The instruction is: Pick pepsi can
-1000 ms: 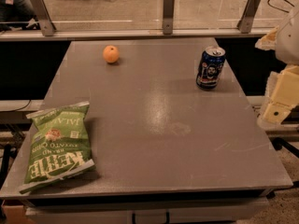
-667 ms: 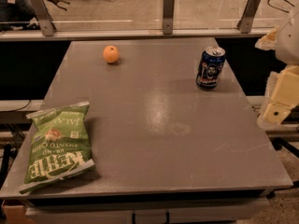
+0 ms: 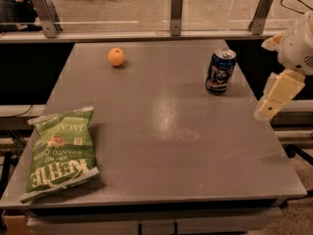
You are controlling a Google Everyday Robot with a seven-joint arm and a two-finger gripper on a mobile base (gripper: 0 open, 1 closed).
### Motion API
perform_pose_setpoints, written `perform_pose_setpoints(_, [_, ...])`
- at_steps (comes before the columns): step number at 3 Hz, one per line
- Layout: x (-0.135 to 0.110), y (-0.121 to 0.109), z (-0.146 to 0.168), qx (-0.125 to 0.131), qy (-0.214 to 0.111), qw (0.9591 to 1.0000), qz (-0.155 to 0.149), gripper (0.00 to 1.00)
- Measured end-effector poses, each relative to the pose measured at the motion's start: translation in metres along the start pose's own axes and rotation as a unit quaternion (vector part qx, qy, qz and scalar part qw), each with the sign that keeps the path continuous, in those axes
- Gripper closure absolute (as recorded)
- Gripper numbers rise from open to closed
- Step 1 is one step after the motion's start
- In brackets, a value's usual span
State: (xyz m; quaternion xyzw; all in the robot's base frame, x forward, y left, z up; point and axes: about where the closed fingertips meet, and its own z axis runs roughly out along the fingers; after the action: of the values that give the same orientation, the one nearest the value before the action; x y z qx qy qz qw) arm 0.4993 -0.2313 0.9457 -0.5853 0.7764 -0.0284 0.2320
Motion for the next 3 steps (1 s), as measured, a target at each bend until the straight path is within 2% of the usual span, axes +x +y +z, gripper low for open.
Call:
perform_pose_setpoints(1, [0.005, -0.034, 0.028, 0.034, -0.04, 0.9985, 0.013, 0.0])
perform_pose_setpoints(2, [-0.004, -0.055, 0.056, 0.046, -0.093, 0.9942, 0.028, 0.0])
perform_pose_setpoints(3, [-0.022, -0.064, 0.082, 0.035, -0.148, 0.9872, 0.05, 0.0])
